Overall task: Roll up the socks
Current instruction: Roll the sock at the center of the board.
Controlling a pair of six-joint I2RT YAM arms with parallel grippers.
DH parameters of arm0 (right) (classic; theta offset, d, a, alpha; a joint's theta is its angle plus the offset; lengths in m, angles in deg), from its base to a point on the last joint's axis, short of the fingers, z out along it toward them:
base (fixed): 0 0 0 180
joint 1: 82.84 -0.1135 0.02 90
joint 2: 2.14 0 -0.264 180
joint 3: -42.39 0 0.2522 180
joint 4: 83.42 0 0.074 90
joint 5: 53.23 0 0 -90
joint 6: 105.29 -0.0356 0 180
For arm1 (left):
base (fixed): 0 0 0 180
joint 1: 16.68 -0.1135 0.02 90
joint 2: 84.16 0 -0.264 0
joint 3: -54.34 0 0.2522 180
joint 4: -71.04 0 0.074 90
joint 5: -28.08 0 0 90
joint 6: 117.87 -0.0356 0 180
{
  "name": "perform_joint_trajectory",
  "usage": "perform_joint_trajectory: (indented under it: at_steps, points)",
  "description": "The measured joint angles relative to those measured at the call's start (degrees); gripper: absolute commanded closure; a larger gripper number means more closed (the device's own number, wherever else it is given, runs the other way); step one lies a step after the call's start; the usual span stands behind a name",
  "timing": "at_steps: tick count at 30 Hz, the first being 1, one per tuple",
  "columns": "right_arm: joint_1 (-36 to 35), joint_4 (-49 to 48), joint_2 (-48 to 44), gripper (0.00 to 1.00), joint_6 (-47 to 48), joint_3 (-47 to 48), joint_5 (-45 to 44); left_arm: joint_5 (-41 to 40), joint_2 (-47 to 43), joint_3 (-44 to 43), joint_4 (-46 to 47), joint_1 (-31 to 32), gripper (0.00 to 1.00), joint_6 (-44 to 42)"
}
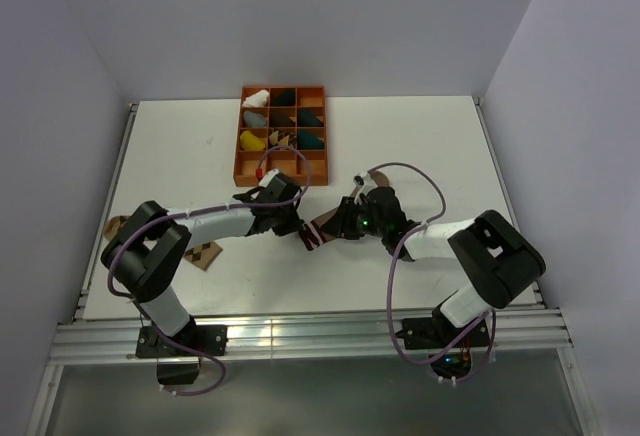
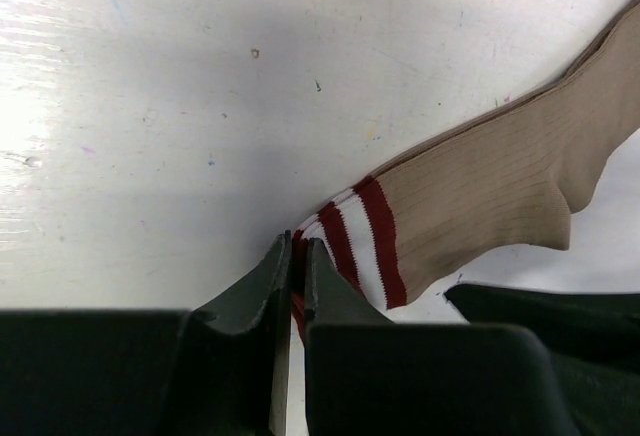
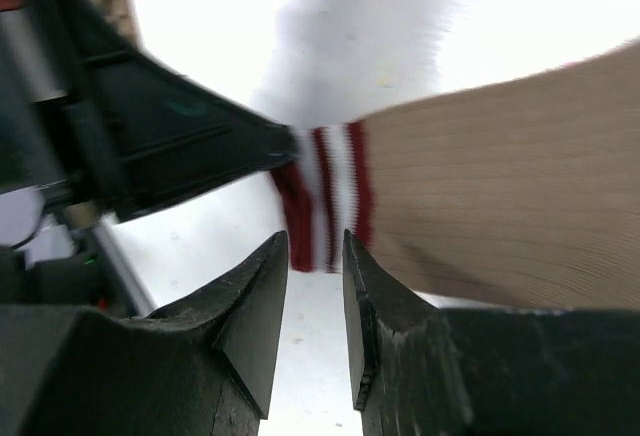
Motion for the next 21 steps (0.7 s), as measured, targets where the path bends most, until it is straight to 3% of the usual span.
perform_joint_trajectory:
  at_steps: [8,21]
  points:
    - [-1.11,6.38,-0.35,0.63,4.33,0.87,-5.75,-1.16,-0.26,-1.40,-3.56,0.00,1.00,-2.32]
    - [-18.01,8.81,-0.96,0.44,17.20,5.25,-23.39,-1.29,2.36,-5.73,-6.97,0.00,1.00,-4.63]
